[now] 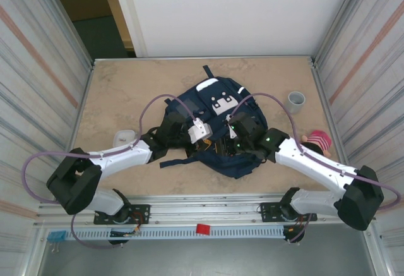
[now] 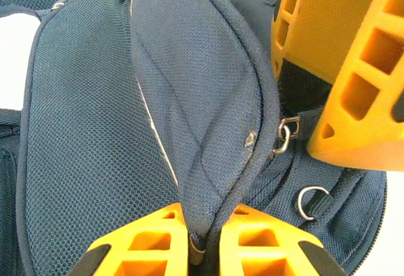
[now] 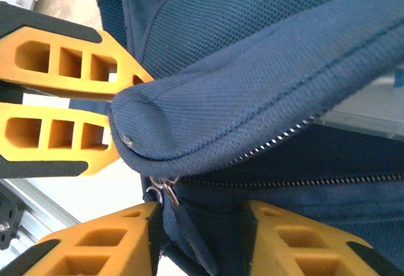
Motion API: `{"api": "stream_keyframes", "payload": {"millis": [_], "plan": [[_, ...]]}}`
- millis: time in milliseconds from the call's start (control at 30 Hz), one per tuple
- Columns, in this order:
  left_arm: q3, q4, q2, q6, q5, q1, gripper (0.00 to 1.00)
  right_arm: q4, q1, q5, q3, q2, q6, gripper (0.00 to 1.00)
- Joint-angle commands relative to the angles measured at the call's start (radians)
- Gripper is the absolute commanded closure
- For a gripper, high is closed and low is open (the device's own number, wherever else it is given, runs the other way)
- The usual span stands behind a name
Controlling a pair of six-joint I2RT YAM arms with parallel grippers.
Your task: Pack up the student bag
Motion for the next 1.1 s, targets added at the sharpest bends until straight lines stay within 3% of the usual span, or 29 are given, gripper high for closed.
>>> {"api": "stream_keyframes", "payload": {"millis": [0,133,267,467,600,733,800,867,967,1067], "plan": [[0.037,0.009,-0.013,-0.032,0.043,0.012,1.00,0.051,0.006,-0.004,0.040,0.031,-0.006,0.70],[0.028,0.000,-0.021,-0.024,-0.007,0.014,1.00,0.004,0.005,0.028,0.067,0.050,-0.011,0.88],[0.026,-0.033,-0.023,-0.014,-0.065,0.029,1.00,-0.092,-0.016,0.086,0.071,0.013,-0.017,0.99],[0.014,-0.094,-0.038,0.023,-0.110,0.051,1.00,-0.231,-0.152,0.088,0.047,-0.108,-0.069,1.00],[-0.004,-0.100,-0.046,0.022,-0.135,0.067,1.00,-0.241,-0.267,-0.010,0.023,-0.150,-0.108,1.00],[0.004,-0.106,-0.058,-0.044,-0.120,0.069,0.98,-0.187,-0.281,-0.093,0.003,-0.139,-0.113,1.00],[0.010,-0.108,-0.077,-0.141,-0.107,0.070,0.80,-0.155,-0.267,-0.111,-0.008,-0.134,-0.103,1.00],[0.004,-0.086,-0.114,-0.331,-0.114,0.069,0.61,-0.133,-0.250,-0.107,-0.017,-0.132,-0.093,1.00],[-0.039,-0.045,-0.176,-0.724,-0.179,0.068,0.46,-0.112,-0.233,-0.103,-0.030,-0.124,-0.084,1.00],[-0.089,-0.038,-0.224,-1.131,-0.224,0.065,0.37,-0.096,-0.211,-0.099,-0.036,-0.113,-0.075,1.00]]}}
